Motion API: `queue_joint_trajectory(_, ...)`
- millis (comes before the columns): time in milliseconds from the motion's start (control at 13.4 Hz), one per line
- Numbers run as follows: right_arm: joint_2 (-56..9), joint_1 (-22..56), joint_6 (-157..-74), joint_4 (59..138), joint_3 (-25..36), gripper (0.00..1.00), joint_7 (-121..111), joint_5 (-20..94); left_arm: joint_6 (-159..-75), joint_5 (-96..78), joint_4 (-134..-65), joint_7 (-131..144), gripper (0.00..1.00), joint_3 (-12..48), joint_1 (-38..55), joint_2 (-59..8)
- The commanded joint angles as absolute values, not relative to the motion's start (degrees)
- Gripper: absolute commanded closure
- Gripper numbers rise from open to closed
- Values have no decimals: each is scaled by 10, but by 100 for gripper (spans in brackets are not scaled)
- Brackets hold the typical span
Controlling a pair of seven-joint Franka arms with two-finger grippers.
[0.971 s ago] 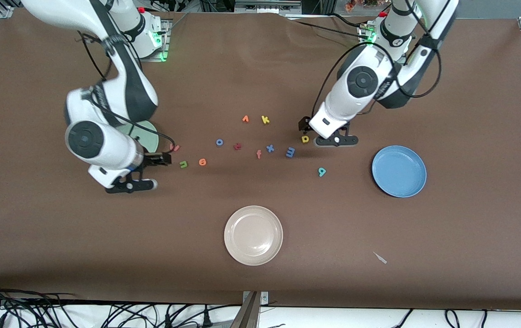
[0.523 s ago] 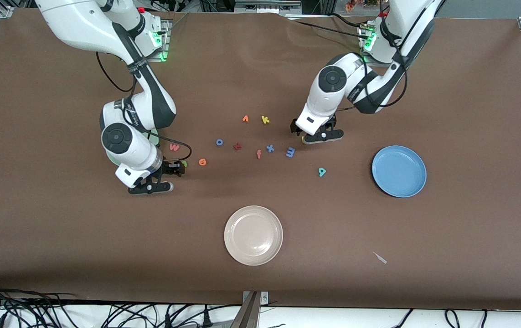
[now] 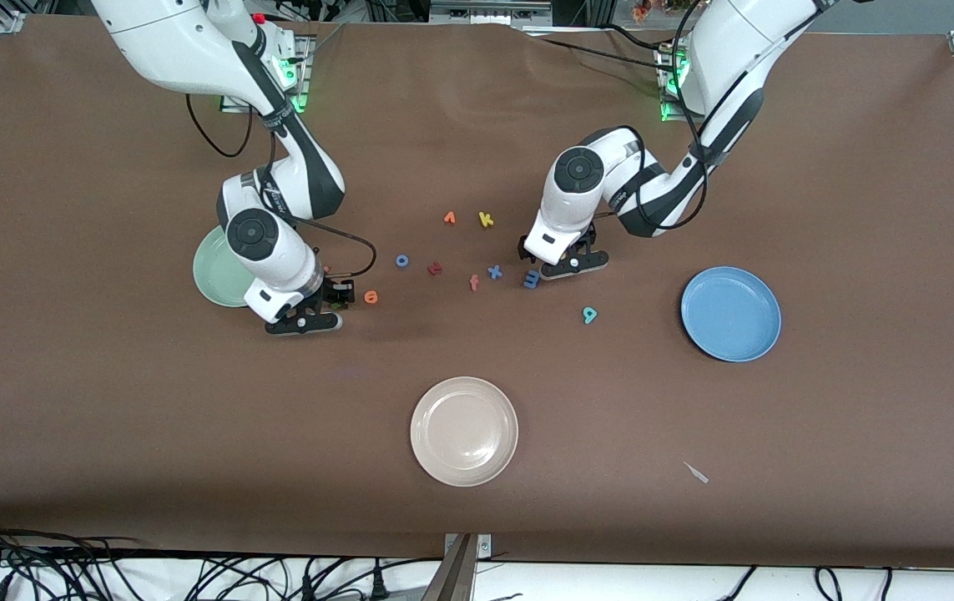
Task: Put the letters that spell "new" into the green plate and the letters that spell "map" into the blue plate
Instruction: 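Grasp green c with the right gripper while the left gripper grasps yellow a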
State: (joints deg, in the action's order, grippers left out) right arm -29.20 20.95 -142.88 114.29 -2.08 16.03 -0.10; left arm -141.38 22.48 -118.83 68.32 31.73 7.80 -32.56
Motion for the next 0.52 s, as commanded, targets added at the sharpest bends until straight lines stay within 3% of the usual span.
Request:
queue_joint_trajectory(0, -280, 214, -1451, 1171, -17, 39, 169, -3, -1402, 262, -1176, 692, 19, 316, 79, -337)
queue_joint_trajectory(299, -283, 216, -1486, 1194, -17, 39, 167, -4, -1400, 266, -1180, 672, 33, 316, 76, -337)
queue_joint_trajectory(448, -285, 219, -1487, 1194, -17, 45, 167, -4, -1394, 266, -1183, 669, 40, 316, 76, -337)
